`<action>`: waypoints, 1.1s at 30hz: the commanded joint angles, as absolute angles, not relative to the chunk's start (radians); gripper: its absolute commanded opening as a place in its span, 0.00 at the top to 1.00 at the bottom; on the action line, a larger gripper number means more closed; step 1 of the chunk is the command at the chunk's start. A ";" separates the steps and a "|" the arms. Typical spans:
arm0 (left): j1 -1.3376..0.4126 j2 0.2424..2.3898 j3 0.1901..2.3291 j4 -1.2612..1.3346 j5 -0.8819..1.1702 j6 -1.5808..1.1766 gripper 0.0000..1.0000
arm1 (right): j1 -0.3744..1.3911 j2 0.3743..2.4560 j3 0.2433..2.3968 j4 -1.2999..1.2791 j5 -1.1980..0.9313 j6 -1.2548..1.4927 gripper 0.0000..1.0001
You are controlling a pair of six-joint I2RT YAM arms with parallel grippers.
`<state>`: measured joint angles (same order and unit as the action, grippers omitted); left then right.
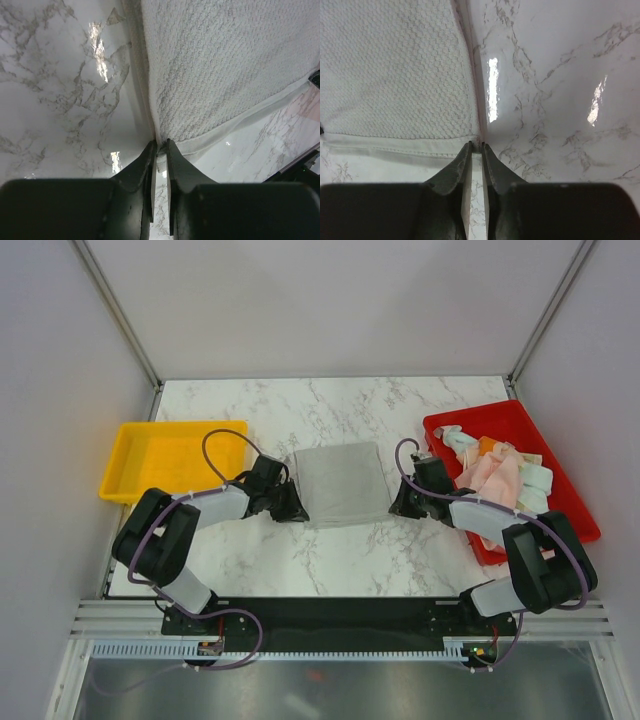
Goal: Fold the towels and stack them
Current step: Fold the towel
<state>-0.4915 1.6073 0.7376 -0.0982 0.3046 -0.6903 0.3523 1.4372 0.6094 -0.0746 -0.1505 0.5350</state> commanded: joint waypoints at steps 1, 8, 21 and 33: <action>-0.500 1.612 0.758 -0.123 0.267 -0.700 0.83 | 0.354 1.440 0.607 -0.045 -0.120 0.554 0.83; -0.500 1.600 0.798 -0.172 0.264 -0.692 0.92 | 0.356 1.411 0.618 -0.051 -0.130 0.552 1.00; -0.508 1.612 0.815 -0.195 0.275 -0.698 0.92 | 0.357 1.402 0.623 -0.051 -0.147 0.557 1.00; -0.515 1.559 0.877 -0.276 0.285 -0.747 0.98 | 0.357 1.339 0.684 -0.147 -0.144 0.543 1.00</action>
<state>-0.5068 1.6051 0.8280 -0.2409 0.2882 -0.6983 0.3546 1.3865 0.6331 -0.1146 -0.1532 0.5495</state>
